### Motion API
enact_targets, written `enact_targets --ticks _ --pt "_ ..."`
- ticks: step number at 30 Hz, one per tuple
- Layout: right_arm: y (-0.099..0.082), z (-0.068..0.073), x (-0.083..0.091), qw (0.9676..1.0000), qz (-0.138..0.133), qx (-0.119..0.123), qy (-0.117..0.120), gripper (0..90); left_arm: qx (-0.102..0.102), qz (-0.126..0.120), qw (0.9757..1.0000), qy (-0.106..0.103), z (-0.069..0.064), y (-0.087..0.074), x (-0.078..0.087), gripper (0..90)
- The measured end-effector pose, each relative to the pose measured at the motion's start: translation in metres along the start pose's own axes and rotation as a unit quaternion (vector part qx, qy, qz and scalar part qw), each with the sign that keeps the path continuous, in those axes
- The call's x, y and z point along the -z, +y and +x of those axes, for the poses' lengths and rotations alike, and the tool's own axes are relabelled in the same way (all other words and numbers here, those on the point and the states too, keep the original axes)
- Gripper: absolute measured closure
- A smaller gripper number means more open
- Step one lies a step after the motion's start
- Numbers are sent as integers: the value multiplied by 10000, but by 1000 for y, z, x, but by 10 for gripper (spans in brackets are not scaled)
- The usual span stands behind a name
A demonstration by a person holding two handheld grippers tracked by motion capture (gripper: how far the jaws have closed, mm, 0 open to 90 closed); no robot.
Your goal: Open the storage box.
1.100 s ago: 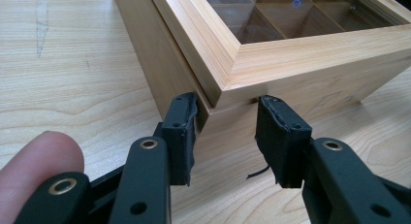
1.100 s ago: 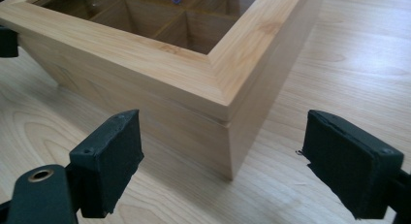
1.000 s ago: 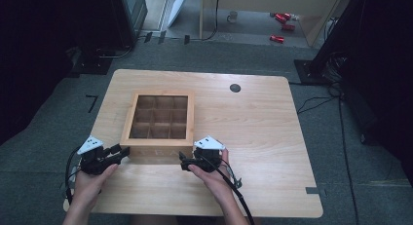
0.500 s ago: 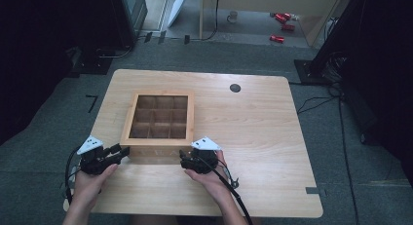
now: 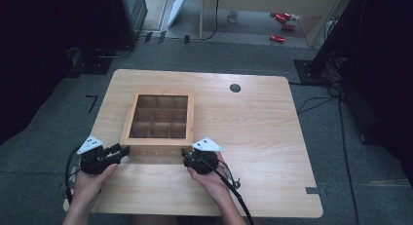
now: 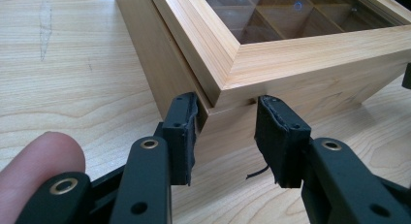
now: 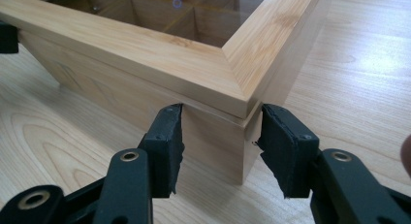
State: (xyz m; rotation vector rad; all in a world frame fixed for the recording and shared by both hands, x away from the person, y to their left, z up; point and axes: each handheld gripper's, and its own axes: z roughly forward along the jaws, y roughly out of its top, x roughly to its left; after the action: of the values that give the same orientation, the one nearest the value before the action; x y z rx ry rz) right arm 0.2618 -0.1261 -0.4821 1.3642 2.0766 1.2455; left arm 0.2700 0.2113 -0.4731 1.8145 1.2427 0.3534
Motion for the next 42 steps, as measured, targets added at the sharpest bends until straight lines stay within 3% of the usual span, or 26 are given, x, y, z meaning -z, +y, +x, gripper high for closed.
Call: enact_targets --ticks 4,13,19,23,26,29,37,42 --pt "2 0 3 9998 -159 -121 -3 550 27 -32 10000 -29 0 0 1 602" --pt "3 0 4 9998 -201 -64 -11 556 84 -109 9997 -184 3 -1 4 570" --pt "7 0 5 9997 -257 -58 5 555 71 87 9999 116 10 -11 3 420" --pt "10 -1 7 9995 -314 -55 -7 553 55 393 9980 501 13 -22 -1 248" --pt "12 -1 7 9994 -332 -38 -24 552 20 593 9958 701 14 -32 -4 195" --pt "14 -2 8 9993 -360 -26 -36 551 -59 736 9931 910 15 -40 -7 168" --pt "25 -4 12 9990 -439 55 -56 515 -118 653 9910 1160 12 -43 -8 147" --pt "36 -4 17 9985 -527 137 -80 507 -358 673 9870 1415 6 -45 -12 150"
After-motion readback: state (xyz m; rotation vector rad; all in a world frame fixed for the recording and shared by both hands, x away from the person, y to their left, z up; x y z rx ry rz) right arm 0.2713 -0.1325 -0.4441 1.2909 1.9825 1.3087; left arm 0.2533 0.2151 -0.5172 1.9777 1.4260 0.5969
